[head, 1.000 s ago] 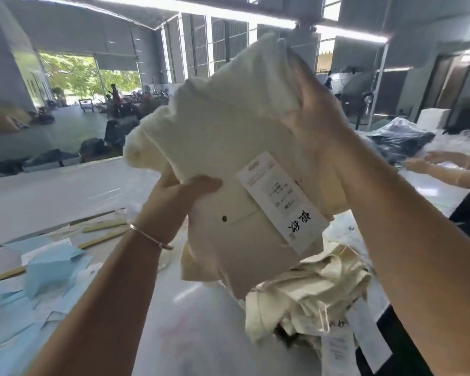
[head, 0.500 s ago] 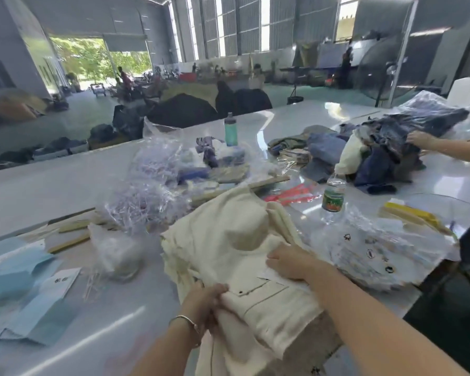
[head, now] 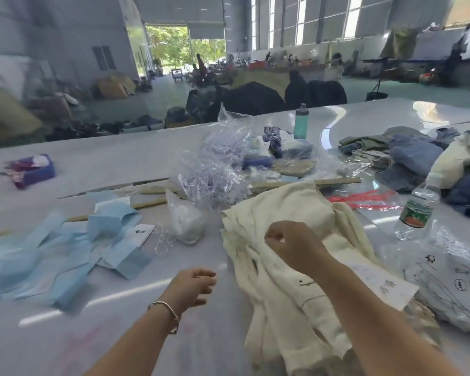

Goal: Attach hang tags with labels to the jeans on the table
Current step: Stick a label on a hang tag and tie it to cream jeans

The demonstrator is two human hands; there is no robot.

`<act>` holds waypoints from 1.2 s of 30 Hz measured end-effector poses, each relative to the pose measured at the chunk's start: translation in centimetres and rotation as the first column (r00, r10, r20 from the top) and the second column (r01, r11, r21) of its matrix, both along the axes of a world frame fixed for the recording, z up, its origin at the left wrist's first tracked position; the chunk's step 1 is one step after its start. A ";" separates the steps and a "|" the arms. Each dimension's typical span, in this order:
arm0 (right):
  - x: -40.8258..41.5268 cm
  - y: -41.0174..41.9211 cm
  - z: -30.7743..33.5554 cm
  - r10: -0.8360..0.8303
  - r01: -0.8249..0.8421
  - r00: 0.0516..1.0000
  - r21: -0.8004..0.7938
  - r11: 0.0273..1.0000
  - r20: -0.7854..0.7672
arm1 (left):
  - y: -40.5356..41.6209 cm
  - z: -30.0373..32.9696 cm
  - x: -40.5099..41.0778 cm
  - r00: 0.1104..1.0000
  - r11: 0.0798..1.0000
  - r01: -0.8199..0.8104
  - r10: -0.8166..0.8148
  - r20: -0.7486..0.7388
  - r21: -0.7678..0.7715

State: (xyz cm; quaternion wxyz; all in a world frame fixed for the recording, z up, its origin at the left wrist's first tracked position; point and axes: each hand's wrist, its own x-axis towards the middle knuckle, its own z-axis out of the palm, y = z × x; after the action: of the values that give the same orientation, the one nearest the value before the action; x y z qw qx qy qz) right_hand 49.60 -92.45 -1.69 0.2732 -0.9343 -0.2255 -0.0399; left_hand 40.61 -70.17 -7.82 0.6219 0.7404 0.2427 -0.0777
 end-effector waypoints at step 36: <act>-27.7 73.0 -7.0 0.587 -0.441 0.727 0.413 0.797 -0.355 | 71.6 -3.8 -34.5 0.983 0.339 -0.183 0.096 0.160 0.923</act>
State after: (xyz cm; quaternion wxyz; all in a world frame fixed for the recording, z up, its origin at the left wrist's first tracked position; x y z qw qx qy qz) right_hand 21.91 -19.46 -8.67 0.4574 -0.7617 -0.3970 0.2302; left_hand 6.10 1.44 -11.59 0.1030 0.9411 0.2819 0.1559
